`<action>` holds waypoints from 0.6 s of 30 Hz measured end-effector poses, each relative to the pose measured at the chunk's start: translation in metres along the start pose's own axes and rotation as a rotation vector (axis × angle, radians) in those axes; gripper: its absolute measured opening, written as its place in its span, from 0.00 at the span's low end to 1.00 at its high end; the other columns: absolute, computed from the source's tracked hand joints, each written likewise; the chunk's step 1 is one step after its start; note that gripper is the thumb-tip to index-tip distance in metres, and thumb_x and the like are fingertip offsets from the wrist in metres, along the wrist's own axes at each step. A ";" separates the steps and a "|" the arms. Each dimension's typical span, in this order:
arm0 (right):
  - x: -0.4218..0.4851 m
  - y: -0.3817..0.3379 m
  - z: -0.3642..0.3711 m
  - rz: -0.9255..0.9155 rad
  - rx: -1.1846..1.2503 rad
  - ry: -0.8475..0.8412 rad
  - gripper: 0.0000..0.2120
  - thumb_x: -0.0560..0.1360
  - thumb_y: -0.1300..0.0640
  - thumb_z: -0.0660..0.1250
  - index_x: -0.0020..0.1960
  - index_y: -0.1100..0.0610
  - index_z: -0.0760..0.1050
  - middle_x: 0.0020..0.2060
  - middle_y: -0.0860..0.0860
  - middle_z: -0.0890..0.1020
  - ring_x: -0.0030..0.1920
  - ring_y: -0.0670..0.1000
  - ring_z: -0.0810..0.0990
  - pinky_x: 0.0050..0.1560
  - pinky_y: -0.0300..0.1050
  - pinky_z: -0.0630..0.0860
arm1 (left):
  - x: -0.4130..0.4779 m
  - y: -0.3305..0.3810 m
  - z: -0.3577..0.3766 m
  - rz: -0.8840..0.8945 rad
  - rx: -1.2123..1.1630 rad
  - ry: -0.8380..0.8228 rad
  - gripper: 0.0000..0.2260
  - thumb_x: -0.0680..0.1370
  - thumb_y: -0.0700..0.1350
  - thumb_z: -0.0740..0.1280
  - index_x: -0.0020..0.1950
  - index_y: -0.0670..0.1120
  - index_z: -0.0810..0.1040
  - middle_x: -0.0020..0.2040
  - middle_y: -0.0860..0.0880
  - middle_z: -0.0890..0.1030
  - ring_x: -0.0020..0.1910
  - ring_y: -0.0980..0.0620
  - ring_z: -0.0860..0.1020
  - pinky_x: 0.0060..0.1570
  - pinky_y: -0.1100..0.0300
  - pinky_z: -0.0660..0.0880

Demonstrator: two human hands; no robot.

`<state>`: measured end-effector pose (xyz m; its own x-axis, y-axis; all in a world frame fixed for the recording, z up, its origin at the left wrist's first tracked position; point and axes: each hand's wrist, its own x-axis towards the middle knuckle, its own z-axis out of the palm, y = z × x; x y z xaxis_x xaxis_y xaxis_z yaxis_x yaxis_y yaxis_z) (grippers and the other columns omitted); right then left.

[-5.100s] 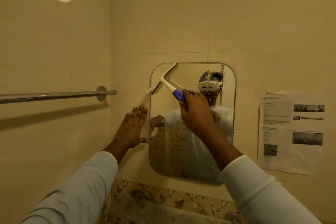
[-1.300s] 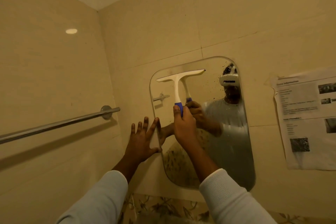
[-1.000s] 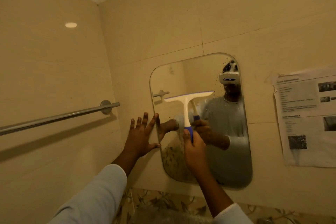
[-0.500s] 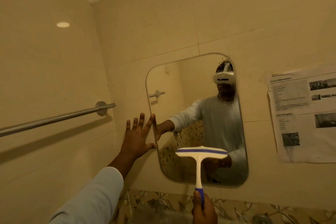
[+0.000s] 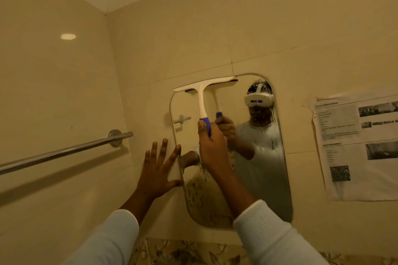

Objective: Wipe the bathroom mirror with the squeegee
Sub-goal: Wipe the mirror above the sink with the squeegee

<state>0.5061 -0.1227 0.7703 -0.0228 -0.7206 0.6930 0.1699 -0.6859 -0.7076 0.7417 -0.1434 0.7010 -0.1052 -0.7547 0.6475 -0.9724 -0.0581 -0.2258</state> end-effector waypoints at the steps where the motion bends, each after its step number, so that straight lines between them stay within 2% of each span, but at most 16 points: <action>1: 0.006 0.001 0.002 -0.008 -0.014 0.007 0.13 0.85 0.44 0.60 0.48 0.51 0.73 0.35 0.48 0.76 0.34 0.46 0.74 0.40 0.45 0.76 | 0.002 -0.001 0.000 -0.003 0.000 -0.026 0.55 0.66 0.82 0.59 0.82 0.61 0.34 0.83 0.45 0.31 0.81 0.36 0.33 0.78 0.30 0.45; 5: 0.018 0.011 0.000 0.005 -0.038 0.036 0.14 0.84 0.43 0.59 0.46 0.50 0.71 0.36 0.49 0.76 0.34 0.46 0.75 0.39 0.45 0.76 | 0.007 -0.005 0.006 -0.006 -0.050 -0.076 0.57 0.65 0.81 0.61 0.80 0.63 0.30 0.81 0.50 0.25 0.79 0.37 0.27 0.77 0.28 0.47; 10: 0.015 0.030 -0.015 0.046 -0.036 0.041 0.12 0.84 0.43 0.61 0.46 0.49 0.72 0.37 0.49 0.78 0.35 0.46 0.77 0.37 0.41 0.79 | 0.006 -0.009 0.009 0.022 -0.075 -0.053 0.56 0.65 0.82 0.61 0.82 0.62 0.34 0.82 0.49 0.28 0.79 0.38 0.27 0.75 0.26 0.49; 13: -0.004 0.050 -0.024 0.105 -0.006 0.051 0.11 0.83 0.44 0.62 0.49 0.51 0.75 0.40 0.49 0.81 0.39 0.47 0.82 0.41 0.41 0.82 | 0.005 -0.011 0.007 0.034 -0.081 -0.047 0.56 0.66 0.82 0.62 0.83 0.62 0.36 0.82 0.49 0.29 0.80 0.38 0.28 0.74 0.25 0.50; 16: -0.037 0.072 -0.037 0.117 0.017 0.073 0.14 0.80 0.41 0.62 0.49 0.51 0.76 0.37 0.44 0.82 0.36 0.42 0.82 0.36 0.34 0.79 | 0.004 -0.010 0.006 0.043 -0.096 -0.050 0.56 0.66 0.81 0.63 0.83 0.62 0.37 0.83 0.50 0.30 0.80 0.37 0.29 0.74 0.24 0.50; 18: -0.059 0.085 -0.048 0.108 -0.013 0.092 0.17 0.77 0.37 0.61 0.47 0.50 0.76 0.35 0.41 0.82 0.34 0.43 0.81 0.35 0.34 0.78 | 0.004 -0.010 0.005 0.043 -0.094 -0.043 0.57 0.65 0.81 0.64 0.83 0.62 0.37 0.83 0.50 0.30 0.80 0.37 0.29 0.73 0.24 0.51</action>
<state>0.4750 -0.1436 0.6628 -0.0957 -0.7964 0.5971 0.1633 -0.6043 -0.7798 0.7516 -0.1490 0.7022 -0.1399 -0.7829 0.6062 -0.9827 0.0345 -0.1822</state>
